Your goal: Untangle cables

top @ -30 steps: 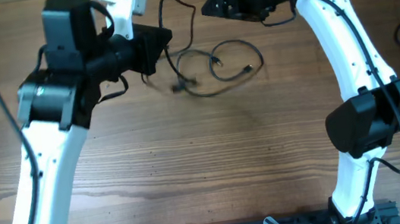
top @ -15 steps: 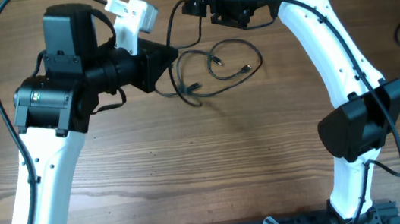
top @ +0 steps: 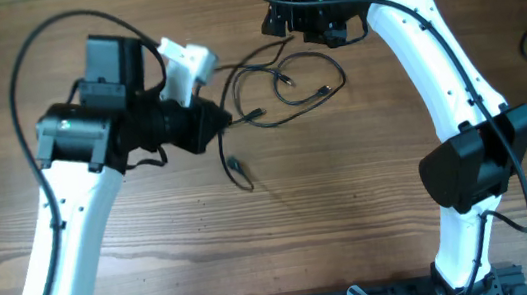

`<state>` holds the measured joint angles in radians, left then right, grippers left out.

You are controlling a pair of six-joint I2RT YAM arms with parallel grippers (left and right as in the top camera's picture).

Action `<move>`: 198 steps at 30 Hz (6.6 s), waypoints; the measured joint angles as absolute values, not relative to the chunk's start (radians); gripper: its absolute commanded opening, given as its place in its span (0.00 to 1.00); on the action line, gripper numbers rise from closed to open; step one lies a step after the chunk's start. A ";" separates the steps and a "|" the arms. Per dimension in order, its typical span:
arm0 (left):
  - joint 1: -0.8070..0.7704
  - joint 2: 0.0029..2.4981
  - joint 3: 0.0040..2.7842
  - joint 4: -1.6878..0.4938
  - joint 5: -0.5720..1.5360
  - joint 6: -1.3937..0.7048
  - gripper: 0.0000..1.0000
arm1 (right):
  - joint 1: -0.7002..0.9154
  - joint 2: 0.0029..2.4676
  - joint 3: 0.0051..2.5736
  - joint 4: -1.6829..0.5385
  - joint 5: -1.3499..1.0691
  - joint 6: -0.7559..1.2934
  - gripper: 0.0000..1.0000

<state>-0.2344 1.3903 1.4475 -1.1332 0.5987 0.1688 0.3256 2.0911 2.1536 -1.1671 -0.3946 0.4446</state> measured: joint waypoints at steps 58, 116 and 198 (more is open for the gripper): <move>-0.234 1.391 1.319 -1.024 0.574 0.172 1.00 | 0.310 1.757 2.165 -1.072 -0.540 0.297 0.04; -0.234 1.391 1.319 -0.975 0.574 0.152 1.00 | -0.331 2.275 2.137 -0.878 0.177 0.353 1.00; -0.234 1.467 1.319 -0.821 0.179 -0.399 1.00 | -0.136 2.177 2.110 -0.525 0.386 0.492 0.56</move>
<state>-0.2344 1.4666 1.3190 -0.8211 0.1795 -0.3992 -0.1360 2.1765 2.1098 -0.5251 0.3862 0.4923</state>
